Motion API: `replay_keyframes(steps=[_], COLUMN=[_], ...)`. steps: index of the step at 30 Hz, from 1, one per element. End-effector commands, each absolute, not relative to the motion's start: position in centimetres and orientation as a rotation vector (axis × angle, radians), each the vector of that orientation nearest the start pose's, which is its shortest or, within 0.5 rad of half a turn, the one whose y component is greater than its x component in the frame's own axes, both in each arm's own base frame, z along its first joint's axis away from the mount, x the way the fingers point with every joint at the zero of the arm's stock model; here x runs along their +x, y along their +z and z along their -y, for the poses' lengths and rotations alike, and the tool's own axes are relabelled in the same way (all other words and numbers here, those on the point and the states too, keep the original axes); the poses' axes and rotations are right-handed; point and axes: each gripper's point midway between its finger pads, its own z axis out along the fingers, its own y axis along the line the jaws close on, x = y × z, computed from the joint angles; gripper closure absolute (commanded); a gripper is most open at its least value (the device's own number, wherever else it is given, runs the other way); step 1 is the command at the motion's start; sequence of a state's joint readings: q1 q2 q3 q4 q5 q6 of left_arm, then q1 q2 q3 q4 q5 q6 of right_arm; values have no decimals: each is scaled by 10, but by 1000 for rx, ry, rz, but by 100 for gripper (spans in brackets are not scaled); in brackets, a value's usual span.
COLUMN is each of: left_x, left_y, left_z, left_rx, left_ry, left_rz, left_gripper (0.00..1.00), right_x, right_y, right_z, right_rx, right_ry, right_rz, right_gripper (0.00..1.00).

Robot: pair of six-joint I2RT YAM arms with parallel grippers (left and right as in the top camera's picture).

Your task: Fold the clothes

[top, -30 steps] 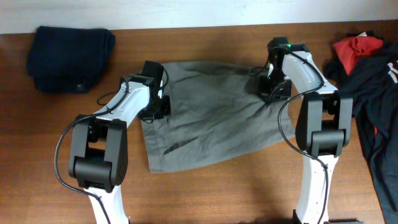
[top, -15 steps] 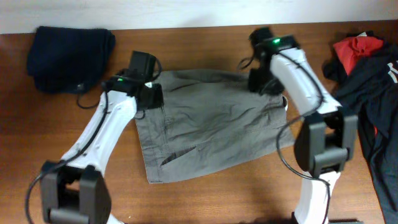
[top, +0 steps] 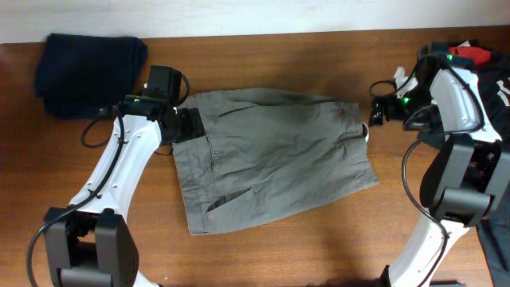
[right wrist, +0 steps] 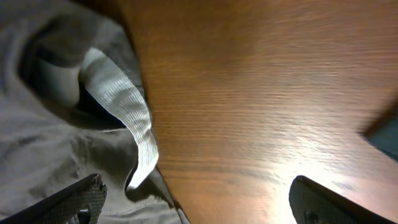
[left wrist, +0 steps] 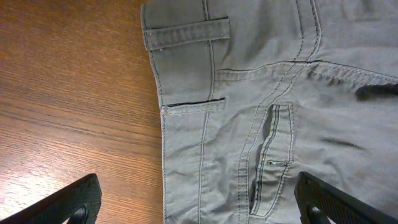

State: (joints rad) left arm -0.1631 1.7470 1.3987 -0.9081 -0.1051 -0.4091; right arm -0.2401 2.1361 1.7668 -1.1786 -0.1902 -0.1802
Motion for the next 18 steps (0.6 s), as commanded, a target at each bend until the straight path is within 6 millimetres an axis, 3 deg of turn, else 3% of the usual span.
replay_keyframes(steps=[1, 10, 15, 16, 17, 18], left_x=[388, 388, 388, 388, 388, 388], left_y=[109, 109, 109, 109, 109, 109], left_z=[46, 46, 47, 47, 46, 46], left_rx=[-388, -387, -386, -386, -387, -387], left_ry=[10, 10, 10, 10, 10, 10], left_rz=[-2799, -2799, -2799, -2800, -2800, -2800], left_gripper=[1, 1, 1, 1, 1, 1], right_x=[411, 399, 390, 388, 388, 389], right_y=[38, 3, 2, 2, 1, 1], right_z=[32, -10, -46, -49, -51, -52], right_rx=[-113, -247, -305, -306, -280, -255], right_ry=[563, 641, 802, 803, 801, 800], right_rz=[-3011, -2997, -2969, -2975, -2986, -2992], right_gripper=[1, 1, 4, 15, 40, 52])
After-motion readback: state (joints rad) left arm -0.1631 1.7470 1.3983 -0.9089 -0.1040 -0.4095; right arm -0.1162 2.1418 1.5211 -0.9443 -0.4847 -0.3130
